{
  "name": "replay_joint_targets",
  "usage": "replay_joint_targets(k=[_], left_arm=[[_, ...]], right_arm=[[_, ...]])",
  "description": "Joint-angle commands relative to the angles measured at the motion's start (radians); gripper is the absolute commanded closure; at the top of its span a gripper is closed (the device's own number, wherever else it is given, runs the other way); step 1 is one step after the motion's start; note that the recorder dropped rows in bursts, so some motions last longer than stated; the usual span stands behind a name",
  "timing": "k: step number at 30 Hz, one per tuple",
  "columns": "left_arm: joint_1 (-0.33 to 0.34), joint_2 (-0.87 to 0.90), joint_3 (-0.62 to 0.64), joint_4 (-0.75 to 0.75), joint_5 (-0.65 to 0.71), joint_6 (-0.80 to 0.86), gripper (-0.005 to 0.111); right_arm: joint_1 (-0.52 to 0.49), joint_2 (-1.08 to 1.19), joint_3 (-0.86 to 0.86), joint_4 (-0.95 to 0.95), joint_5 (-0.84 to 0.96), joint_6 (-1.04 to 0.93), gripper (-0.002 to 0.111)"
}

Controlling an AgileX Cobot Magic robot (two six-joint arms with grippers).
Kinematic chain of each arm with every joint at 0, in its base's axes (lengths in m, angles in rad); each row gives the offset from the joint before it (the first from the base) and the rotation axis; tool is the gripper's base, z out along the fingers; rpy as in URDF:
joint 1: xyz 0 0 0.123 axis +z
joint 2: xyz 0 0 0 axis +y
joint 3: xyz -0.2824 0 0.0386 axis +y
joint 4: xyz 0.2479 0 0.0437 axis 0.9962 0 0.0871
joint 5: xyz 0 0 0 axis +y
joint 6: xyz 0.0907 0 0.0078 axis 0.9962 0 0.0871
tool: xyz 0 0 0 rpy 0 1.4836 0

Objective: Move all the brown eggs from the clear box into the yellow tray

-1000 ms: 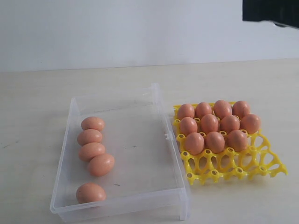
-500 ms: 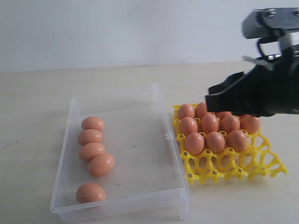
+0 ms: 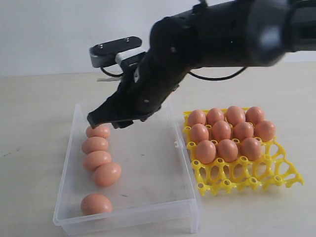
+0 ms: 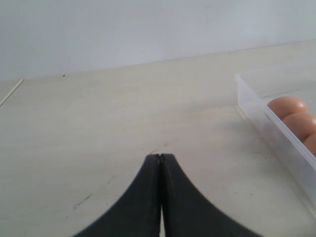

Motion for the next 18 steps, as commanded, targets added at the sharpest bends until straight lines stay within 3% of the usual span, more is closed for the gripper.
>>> replay_joint_targets(k=[1,10,12,18], left_arm=[[-0.001,0.001,-0.004,0.001,-0.013,-0.006,0.107],[-0.001,0.001,-0.004,0.001,-0.013,-0.006,0.107],[-0.001,0.001,-0.004,0.001,-0.013,-0.006,0.107],[-0.001,0.001,-0.004,0.001,-0.013,-0.006,0.107]], right_arm=[[0.005,0.151,-0.167,0.014,0.089,-0.014,0.059],[0.005,0.412,-0.489,0.011,0.21,-0.021,0.055],[0.005,0.465,-0.553,0.083,0.244,-0.013,0.055],[0.005,0.489,-0.569,0.116,0.228,0.013,0.055]])
